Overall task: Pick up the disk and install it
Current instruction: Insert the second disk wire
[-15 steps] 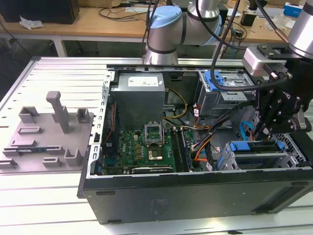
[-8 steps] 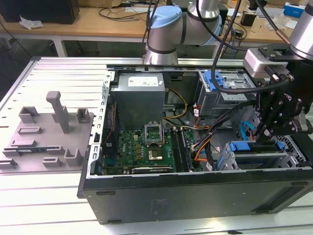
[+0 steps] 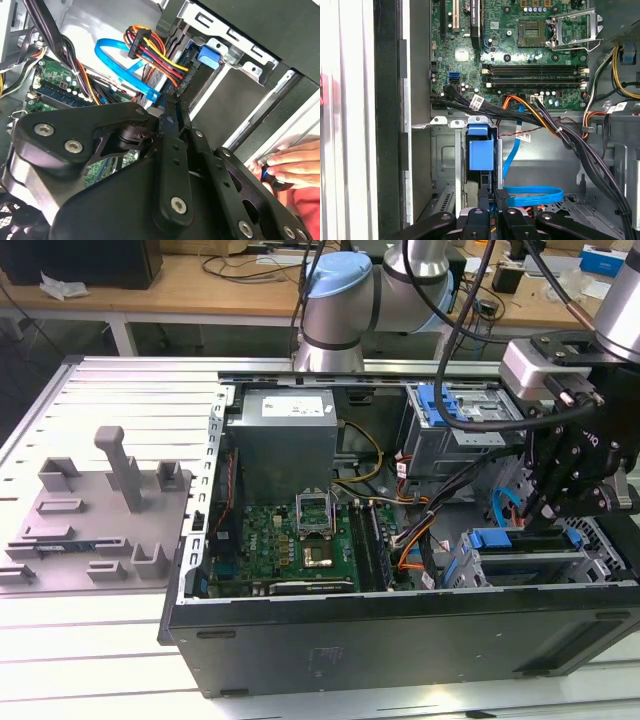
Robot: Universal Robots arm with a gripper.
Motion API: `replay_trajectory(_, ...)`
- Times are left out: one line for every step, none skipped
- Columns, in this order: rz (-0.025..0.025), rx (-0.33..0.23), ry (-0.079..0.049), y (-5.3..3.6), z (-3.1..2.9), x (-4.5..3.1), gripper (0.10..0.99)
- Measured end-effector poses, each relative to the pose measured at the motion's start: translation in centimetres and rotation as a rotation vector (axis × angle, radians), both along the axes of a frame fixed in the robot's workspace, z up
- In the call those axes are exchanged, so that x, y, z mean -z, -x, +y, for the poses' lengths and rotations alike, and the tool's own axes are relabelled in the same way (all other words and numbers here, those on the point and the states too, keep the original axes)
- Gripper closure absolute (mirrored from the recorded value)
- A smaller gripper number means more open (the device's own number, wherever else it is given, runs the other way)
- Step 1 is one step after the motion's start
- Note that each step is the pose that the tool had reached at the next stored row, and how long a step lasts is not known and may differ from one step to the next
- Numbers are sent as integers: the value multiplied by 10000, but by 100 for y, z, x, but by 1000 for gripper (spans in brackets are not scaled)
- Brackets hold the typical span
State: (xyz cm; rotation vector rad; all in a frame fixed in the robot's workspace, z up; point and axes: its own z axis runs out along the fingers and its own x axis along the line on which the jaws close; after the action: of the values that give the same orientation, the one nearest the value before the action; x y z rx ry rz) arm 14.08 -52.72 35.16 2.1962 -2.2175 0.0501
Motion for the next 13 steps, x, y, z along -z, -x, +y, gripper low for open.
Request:
replay_trajectory(0,0,2,-1,0,2,925)
replay_trajectory(0,-1,2,-1,0,4,925)
replay_trajectory(0,-1,0,-1,0,9,925)
replay_trajectory(0,-1,-1,-1,0,16,925)
replay_trajectory(0,-1,0,-2,0,22,925)
replay_trajectory(0,-1,2,-2,0,27,925)
replay_trajectory(0,-1,0,-2,0,32,925)
replay_trajectory(0,-1,-1,-2,0,38,925)
replay_trajectory(0,-2,0,-3,0,44,925)
replay_trajectory(0,-1,0,-3,0,51,925)
replay_trajectory(0,-1,0,-3,0,63,925)
replay_trajectory(-2,-2,1,-5,0,73,925)
replay_trajectory(0,-3,0,-7,0,82,925)
